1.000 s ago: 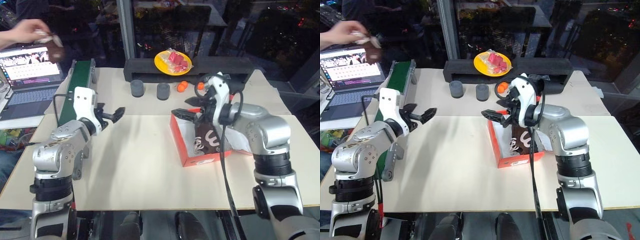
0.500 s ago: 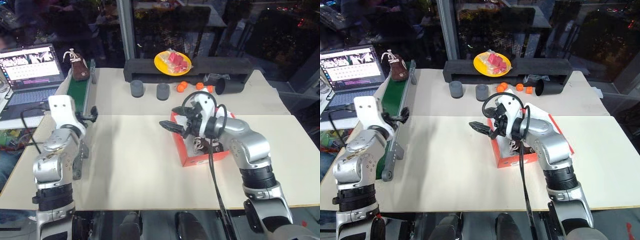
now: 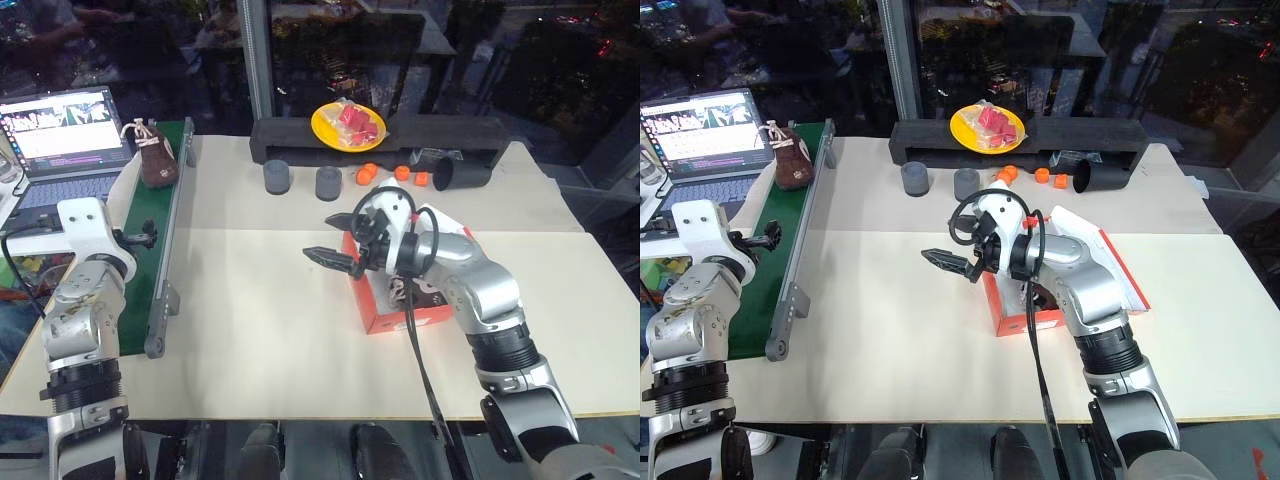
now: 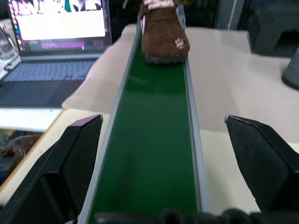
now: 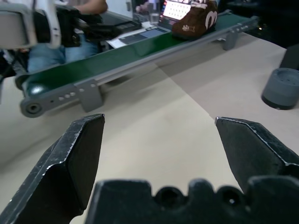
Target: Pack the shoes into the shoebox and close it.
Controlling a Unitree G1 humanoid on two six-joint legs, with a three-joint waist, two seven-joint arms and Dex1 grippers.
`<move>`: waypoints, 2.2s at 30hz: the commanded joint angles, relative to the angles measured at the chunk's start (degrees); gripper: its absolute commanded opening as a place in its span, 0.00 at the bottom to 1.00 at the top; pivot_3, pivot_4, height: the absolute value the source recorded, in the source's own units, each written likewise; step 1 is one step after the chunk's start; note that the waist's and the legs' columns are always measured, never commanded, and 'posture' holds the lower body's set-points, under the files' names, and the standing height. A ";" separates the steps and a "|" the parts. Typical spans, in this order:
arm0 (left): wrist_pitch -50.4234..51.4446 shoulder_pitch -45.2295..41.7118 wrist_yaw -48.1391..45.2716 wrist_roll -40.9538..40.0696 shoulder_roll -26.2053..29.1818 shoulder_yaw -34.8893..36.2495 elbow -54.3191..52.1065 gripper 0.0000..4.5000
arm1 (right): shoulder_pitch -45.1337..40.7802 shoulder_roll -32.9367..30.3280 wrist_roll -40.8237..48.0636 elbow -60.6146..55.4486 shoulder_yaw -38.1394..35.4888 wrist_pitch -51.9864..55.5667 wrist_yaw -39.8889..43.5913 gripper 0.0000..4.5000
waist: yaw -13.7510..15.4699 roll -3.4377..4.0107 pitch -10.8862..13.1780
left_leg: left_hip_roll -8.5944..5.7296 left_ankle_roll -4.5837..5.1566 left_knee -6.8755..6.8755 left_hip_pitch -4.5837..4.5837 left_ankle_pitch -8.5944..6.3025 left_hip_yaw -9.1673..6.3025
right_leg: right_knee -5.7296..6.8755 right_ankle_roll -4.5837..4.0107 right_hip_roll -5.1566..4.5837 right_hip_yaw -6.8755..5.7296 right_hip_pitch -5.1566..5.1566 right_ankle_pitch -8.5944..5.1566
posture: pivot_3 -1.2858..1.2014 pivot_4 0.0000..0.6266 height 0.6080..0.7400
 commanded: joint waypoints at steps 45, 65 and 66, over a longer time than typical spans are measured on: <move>-18.17 -13.12 -3.58 -1.30 -3.35 -1.93 18.62 0.02 | -3.48 -0.85 13.55 -9.14 -8.88 9.19 -7.27 1.00 | 0.95 -0.14 -0.08 | 0.01 -0.04 0.04 0.02 0.06 -0.01 | 0.18 -0.01 -0.02 -0.07 0.01 0.01 | 0.52 0.24 1.00; 5.78 -28.31 -15.01 -15.29 -18.14 -17.97 -7.35 0.02 | -15.49 9.22 45.06 2.92 -34.30 21.37 -39.14 1.00 | -0.50 -0.15 -0.07 | 0.02 -0.03 -0.10 -0.09 0.07 0.02 | 0.00 0.00 -0.01 -0.05 -0.04 0.01 | 0.52 0.24 1.00; 6.13 -28.43 -15.45 -15.50 -18.27 -18.28 -7.64 0.02 | -15.39 9.04 45.20 2.82 -34.19 21.17 -39.38 1.00 | -0.51 -0.15 -0.07 | 0.02 -0.03 -0.09 -0.09 0.07 0.03 | 0.00 0.00 -0.01 -0.05 -0.03 0.01 | 0.52 0.24 1.00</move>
